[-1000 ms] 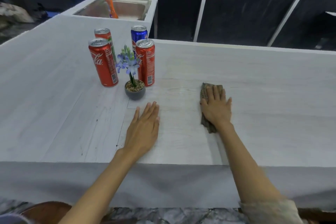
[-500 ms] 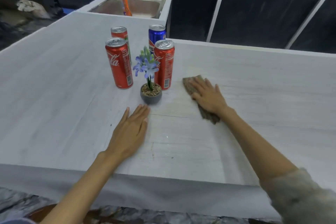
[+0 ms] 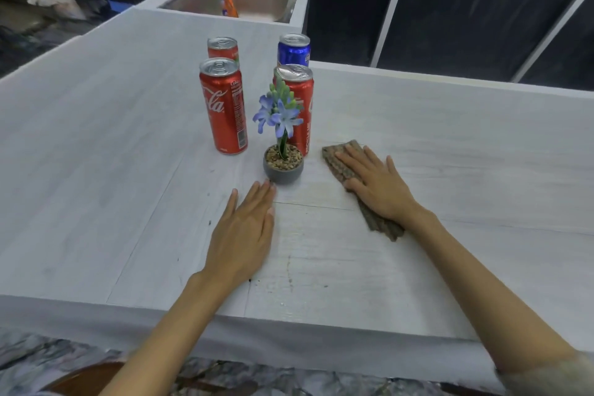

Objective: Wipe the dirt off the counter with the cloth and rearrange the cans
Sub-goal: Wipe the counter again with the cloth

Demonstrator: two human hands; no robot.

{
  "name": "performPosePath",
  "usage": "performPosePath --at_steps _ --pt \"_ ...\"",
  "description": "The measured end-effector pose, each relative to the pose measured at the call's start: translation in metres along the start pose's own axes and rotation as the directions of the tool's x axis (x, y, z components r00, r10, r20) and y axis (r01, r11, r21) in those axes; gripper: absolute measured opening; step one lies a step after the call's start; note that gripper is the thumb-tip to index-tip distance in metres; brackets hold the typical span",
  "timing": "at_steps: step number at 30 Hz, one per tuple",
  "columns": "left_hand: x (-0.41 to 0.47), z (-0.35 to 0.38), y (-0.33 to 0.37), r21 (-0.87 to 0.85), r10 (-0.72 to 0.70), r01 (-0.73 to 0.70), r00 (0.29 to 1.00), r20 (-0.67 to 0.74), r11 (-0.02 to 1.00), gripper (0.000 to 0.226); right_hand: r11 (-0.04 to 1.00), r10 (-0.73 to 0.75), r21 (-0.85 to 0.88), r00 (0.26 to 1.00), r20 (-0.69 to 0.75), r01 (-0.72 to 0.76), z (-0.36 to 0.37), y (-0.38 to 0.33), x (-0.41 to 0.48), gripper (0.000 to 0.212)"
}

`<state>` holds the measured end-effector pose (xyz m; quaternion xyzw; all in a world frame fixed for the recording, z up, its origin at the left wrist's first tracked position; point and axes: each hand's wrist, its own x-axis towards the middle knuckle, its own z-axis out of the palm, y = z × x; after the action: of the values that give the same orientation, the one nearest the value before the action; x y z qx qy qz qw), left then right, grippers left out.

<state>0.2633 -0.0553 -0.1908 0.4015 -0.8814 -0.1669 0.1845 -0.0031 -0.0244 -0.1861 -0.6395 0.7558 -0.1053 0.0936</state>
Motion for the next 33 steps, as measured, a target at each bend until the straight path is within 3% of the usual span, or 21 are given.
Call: performPosePath --at_steps 4,7,10,13,15,17,20,22,26,30,33 --pt "-0.005 -0.005 -0.001 0.01 -0.01 0.01 1.0 0.026 1.0 0.047 0.985 0.167 -0.05 0.986 -0.016 -0.168 -0.005 -0.019 0.011 0.053" --pt "-0.015 -0.009 -0.007 0.061 -0.011 0.008 0.999 0.042 0.998 0.048 0.978 0.199 -0.041 0.976 -0.091 -0.203 0.011 -0.051 -0.033 0.055" --pt "-0.024 -0.014 -0.013 0.099 -0.013 0.008 0.999 0.048 0.995 0.048 0.996 0.089 0.01 0.985 -0.149 -0.088 0.034 -0.103 -0.094 0.06" --pt "-0.033 -0.022 -0.022 0.111 -0.016 0.011 0.999 0.045 0.994 0.048 0.995 -0.104 -0.016 0.992 -0.067 0.103 0.049 -0.139 -0.128 0.059" --pt "-0.041 -0.03 -0.03 0.126 -0.021 0.017 0.999 0.037 0.992 0.048 0.992 -0.122 -0.036 0.992 -0.016 0.121 0.041 -0.131 -0.126 0.059" --pt "-0.049 -0.037 -0.04 0.139 -0.024 0.021 0.999 0.021 0.99 0.048 0.999 0.023 -0.039 0.999 -0.044 -0.024 0.031 -0.114 -0.118 0.058" --pt "-0.059 -0.046 -0.056 0.154 -0.032 0.033 0.999 -0.006 0.988 0.047 0.946 0.316 -0.021 0.935 -0.159 -0.323 0.03 -0.117 -0.105 0.059" --pt "-0.064 -0.051 -0.067 0.166 -0.046 0.048 0.999 -0.013 0.985 0.047 0.932 0.36 0.045 0.905 -0.229 -0.359 0.041 -0.147 -0.096 0.06" --pt "-0.069 -0.056 -0.083 0.149 -0.083 0.085 0.996 -0.019 0.985 0.047 0.989 0.138 0.093 0.958 -0.252 -0.118 0.073 -0.225 -0.079 0.064" --pt "-0.067 -0.054 -0.088 0.151 -0.087 0.09 0.996 -0.025 0.985 0.048 0.995 -0.064 0.071 0.991 -0.12 0.073 0.072 -0.238 -0.03 0.059" --pt "-0.067 -0.054 -0.087 0.148 -0.091 0.094 0.995 -0.033 0.984 0.047 0.998 -0.058 0.028 0.998 -0.014 0.059 0.052 -0.23 0.01 0.055"
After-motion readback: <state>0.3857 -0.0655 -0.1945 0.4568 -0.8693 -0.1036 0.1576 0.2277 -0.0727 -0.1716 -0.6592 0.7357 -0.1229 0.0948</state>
